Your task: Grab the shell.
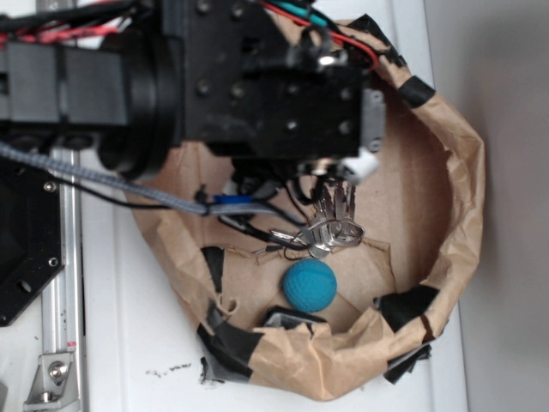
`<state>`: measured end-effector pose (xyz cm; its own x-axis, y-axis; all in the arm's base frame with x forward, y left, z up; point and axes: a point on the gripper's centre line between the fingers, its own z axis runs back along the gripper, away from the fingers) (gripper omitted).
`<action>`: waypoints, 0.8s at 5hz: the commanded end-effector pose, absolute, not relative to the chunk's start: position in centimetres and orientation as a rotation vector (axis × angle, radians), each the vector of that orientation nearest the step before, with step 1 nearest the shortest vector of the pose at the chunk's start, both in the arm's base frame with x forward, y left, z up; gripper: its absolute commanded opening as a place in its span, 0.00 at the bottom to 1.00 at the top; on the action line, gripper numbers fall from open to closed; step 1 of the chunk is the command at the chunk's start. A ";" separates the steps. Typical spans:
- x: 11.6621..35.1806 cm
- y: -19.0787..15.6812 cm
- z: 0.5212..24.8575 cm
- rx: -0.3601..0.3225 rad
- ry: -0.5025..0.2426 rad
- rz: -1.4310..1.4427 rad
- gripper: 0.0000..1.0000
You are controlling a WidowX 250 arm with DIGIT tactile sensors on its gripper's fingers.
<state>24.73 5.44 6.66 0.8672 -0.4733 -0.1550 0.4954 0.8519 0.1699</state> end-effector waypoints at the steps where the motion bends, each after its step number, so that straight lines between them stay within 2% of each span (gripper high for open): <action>1: 24.2 9.7 6.2 0.272 0.110 -0.508 1.00; 2: 25.1 9.8 6.1 0.274 0.077 -0.496 1.00; 4: 25.4 11.3 3.5 0.289 0.103 -0.472 1.00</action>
<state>24.81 10.50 2.45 0.8681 -0.4532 -0.2025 0.4906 0.8451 0.2122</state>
